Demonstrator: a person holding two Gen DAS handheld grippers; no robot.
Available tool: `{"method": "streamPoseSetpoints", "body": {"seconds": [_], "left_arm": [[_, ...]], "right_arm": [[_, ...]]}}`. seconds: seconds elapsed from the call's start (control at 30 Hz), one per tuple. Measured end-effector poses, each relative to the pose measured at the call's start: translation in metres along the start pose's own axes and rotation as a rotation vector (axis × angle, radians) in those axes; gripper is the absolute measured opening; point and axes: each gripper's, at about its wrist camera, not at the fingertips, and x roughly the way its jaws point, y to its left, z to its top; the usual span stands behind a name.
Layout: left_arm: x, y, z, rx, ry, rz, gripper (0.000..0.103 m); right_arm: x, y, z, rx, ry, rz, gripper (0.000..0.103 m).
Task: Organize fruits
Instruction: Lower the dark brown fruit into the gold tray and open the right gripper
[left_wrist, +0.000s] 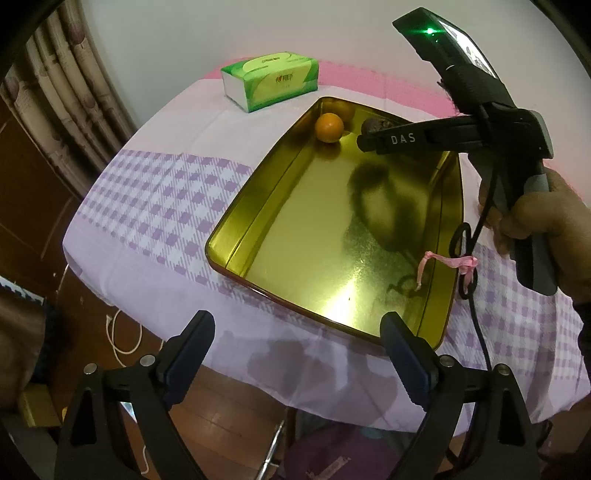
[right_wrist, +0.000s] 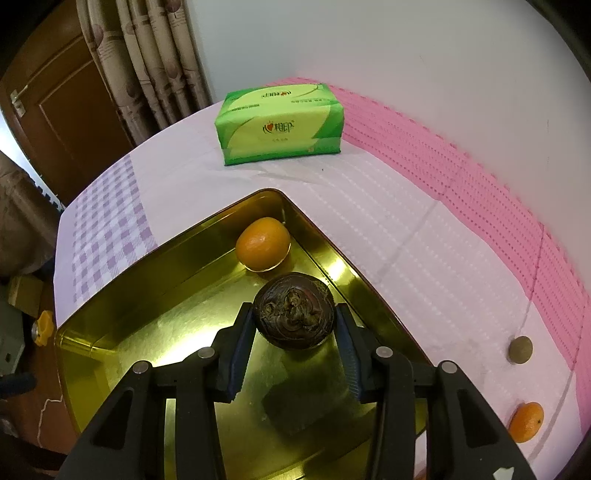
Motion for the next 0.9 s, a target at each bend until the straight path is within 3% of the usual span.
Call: {"method": "streamPoseSetpoints", "body": {"seconds": [0.9], "left_arm": [[0.001,-0.003,0.001,0.018,0.005,0.019,0.092]], "right_arm": [[0.012,-0.001,0.004,0.042,0.002,0.002,0.041]]}}
